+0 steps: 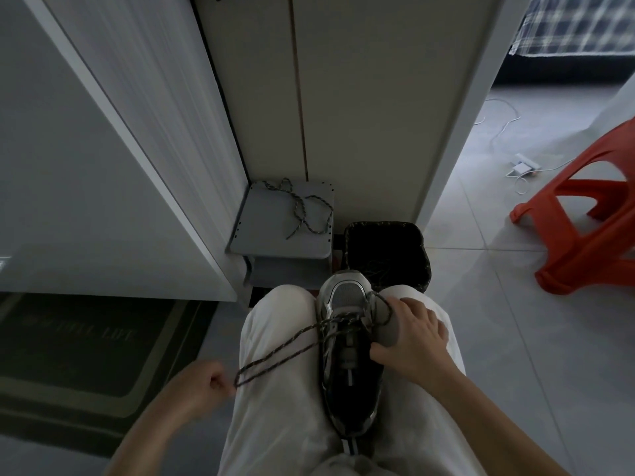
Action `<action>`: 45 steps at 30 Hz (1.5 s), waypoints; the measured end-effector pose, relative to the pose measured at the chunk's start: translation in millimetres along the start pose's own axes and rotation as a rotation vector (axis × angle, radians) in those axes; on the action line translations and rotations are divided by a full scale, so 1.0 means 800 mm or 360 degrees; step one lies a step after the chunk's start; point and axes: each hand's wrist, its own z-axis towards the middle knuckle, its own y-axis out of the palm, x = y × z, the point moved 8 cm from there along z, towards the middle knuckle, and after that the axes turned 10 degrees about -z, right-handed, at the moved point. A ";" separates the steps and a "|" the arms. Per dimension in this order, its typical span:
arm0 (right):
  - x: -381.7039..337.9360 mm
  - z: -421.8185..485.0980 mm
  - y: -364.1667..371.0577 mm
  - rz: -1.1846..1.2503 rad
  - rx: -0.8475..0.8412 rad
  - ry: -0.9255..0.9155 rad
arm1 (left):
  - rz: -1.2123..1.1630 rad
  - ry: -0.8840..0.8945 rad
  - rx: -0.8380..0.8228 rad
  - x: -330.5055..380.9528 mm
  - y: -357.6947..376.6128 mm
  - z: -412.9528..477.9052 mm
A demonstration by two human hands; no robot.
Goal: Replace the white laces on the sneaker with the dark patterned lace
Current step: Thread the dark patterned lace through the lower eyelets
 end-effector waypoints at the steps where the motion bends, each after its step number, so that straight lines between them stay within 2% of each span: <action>1: -0.003 -0.002 0.001 0.0043 -0.0011 -0.0017 | 0.0012 -0.0039 -0.0083 -0.007 0.009 -0.002; 3: -0.009 -0.006 0.002 0.0094 -0.0048 -0.0082 | 0.0025 -0.0023 -0.0128 0.003 0.018 -0.008; 5: -0.007 -0.005 0.001 0.0154 -0.0062 -0.0140 | 0.0185 0.0075 0.0059 0.035 0.004 -0.012; 6: -0.003 -0.004 -0.003 0.0226 -0.0025 -0.0145 | 0.0274 0.0170 0.0212 0.060 -0.008 -0.014; 8: 0.005 0.002 -0.015 0.0353 0.0076 -0.0144 | 0.0193 0.0498 0.0474 0.128 -0.019 -0.018; 10: 0.003 0.007 -0.030 0.0375 0.0192 -0.0167 | 0.0078 0.0816 0.0575 0.193 -0.006 -0.017; 12: -0.009 0.008 -0.042 0.0286 0.0287 -0.0206 | 0.0173 0.0940 0.0588 0.232 0.022 -0.005; 13: -0.016 0.009 -0.040 0.0222 0.0251 -0.0224 | 0.0278 0.0953 0.0607 0.240 0.034 0.003; 17: -0.024 0.005 0.009 0.0007 -0.0272 -0.0139 | 0.0422 0.0948 0.0693 0.240 0.049 0.026; 20: -0.011 0.004 0.014 0.0123 -0.0310 0.0006 | 0.0278 0.1057 0.0717 0.240 0.045 0.017; 23: -0.002 0.000 0.009 0.0245 -0.0244 0.0085 | 0.0035 0.1000 0.0714 0.219 0.025 0.003; 27: 0.002 -0.007 0.005 0.0359 -0.0197 0.0108 | -0.0102 0.0712 0.0542 0.130 0.003 -0.007; 31: -0.002 -0.007 0.003 0.0342 -0.0238 0.0049 | -0.0044 0.0186 0.0195 0.008 0.000 -0.013; 34: -0.005 -0.007 0.009 0.0284 -0.0271 0.0035 | -0.0053 0.0003 -0.0023 -0.030 0.013 -0.017; 36: -0.009 -0.007 0.012 0.0287 -0.0263 -0.0008 | -0.0012 0.0056 -0.0091 -0.020 0.028 -0.016; 39: -0.014 -0.003 0.017 0.0456 -0.0271 -0.0101 | 0.0061 0.0182 -0.0011 0.019 0.032 -0.015; 41: -0.015 0.002 0.016 0.0557 -0.0243 -0.0125 | 0.0078 0.0297 0.0190 0.054 0.022 -0.014; 43: -0.017 0.007 0.013 0.0583 -0.0196 -0.0152 | -0.0124 0.0505 0.0458 0.097 0.007 -0.018; 45: -0.023 0.009 0.012 0.0547 -0.0183 -0.0211 | -0.0259 0.0722 0.0616 0.141 0.004 -0.015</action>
